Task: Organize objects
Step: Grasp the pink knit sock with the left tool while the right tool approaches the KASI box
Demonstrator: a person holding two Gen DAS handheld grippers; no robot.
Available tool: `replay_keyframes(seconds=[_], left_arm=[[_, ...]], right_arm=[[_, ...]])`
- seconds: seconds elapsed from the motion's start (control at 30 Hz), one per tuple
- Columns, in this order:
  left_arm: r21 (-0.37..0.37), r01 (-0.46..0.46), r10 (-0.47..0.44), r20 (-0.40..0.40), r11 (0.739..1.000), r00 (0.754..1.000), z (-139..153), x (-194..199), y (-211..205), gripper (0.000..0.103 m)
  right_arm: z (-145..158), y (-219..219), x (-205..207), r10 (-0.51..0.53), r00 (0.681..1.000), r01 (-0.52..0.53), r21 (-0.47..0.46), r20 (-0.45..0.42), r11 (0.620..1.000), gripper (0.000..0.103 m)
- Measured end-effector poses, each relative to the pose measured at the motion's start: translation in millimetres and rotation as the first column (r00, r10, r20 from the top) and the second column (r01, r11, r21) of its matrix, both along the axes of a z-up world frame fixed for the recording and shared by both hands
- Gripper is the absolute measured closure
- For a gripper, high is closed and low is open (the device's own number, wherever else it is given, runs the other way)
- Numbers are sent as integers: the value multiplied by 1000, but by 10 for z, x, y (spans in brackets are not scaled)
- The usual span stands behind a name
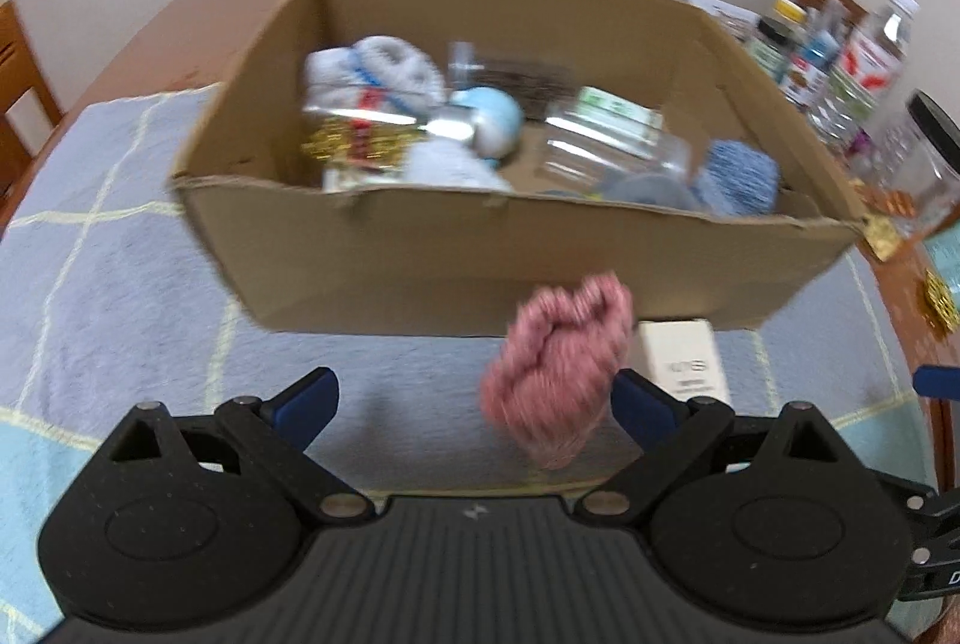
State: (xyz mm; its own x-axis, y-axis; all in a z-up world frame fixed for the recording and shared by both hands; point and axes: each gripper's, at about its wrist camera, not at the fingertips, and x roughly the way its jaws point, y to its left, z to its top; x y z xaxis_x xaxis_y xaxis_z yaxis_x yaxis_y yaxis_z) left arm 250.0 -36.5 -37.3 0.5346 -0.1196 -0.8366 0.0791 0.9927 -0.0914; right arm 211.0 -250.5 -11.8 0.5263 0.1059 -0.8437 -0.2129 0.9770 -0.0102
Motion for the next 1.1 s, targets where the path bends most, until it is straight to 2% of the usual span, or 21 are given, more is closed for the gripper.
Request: replay_keyframes(seconds=[0.23,0.8,1.1], left_arm=[[-1,-55,55,-7,998,998,-3,-12,269,6],[18,53,-53,4,998,999,53,14,510,6],[-18,142,-142,7,990,990,-16,17,459,6]], right_arm=[[-20,126,66,18,1000,-18,10,-9,1000,0],[-345,673,410,36,998,-32,63,-56,997,0],[-455,585,473,-34,996,36,23,-79,999,0]])
